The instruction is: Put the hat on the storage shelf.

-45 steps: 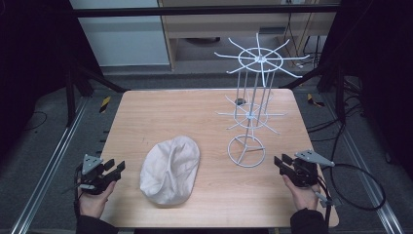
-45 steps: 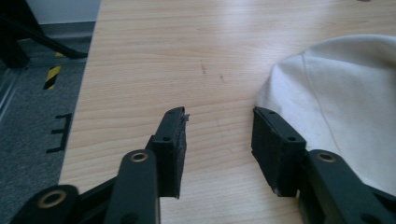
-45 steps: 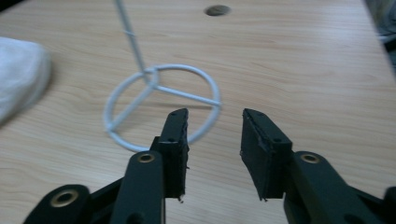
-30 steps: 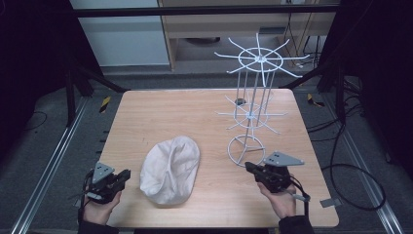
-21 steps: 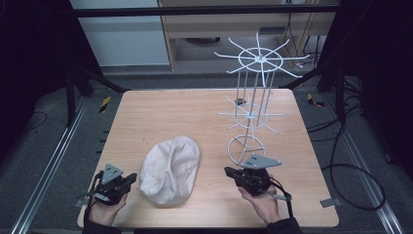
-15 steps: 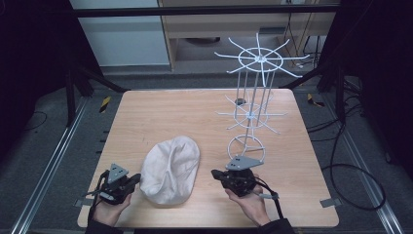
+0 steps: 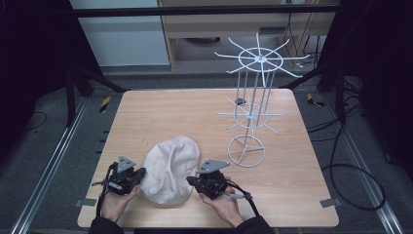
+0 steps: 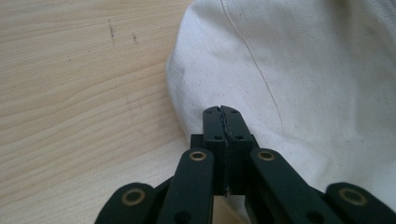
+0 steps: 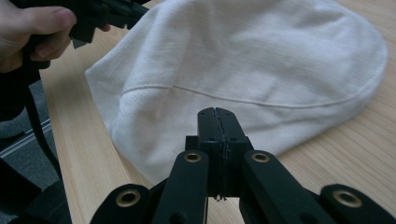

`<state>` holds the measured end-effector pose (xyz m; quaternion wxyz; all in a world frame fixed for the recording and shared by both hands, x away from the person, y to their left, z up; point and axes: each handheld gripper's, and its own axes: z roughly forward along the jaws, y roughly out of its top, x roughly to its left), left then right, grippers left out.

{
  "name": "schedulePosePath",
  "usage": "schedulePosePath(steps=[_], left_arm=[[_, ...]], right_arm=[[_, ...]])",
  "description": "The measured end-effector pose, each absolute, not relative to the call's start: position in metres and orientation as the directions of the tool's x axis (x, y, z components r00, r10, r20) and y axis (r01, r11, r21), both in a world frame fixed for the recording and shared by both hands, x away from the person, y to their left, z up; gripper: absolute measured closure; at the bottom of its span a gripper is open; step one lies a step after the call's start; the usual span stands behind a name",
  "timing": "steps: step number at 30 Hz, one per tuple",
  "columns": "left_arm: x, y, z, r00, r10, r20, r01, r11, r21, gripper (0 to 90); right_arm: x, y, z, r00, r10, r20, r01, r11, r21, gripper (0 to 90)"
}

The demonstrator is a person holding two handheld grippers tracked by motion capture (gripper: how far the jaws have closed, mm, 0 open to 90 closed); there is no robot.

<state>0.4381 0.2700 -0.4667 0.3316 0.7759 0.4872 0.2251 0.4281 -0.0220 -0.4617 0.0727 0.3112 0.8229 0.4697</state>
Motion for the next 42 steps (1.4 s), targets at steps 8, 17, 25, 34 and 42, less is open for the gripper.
schedulePosePath(steps=[8, 17, 25, 34, 42], left_arm=[[0.456, 0.266, -0.472, 0.418, 0.907, 0.042, 0.615, -0.317, 0.722, 89.5], [0.476, 0.27, -0.472, 0.415, 0.909, 0.03, 0.608, -0.302, 0.734, 89.6], [0.473, 0.277, -0.461, 0.411, 0.911, -0.018, 0.579, -0.245, 0.777, 89.6], [0.429, 0.301, -0.436, 0.403, 0.914, -0.039, 0.524, -0.195, 0.829, 89.5], [0.386, 0.299, -0.438, 0.47, 0.881, -0.05, 0.517, -0.229, 0.825, 89.6]], right_arm=[[0.426, 0.007, -0.469, -0.82, 0.547, 0.17, 0.432, 0.396, 0.81, 90.0], [0.425, 0.034, -0.475, -0.829, 0.522, 0.2, 0.425, 0.358, 0.831, 90.0], [0.428, 0.042, -0.477, -0.824, 0.527, 0.207, 0.432, 0.348, 0.832, 90.0], [0.441, -0.004, -0.453, -0.771, 0.605, 0.199, 0.432, 0.267, 0.862, 90.0], [0.467, -0.025, -0.438, -0.719, 0.673, 0.176, 0.426, 0.225, 0.876, 90.0]])
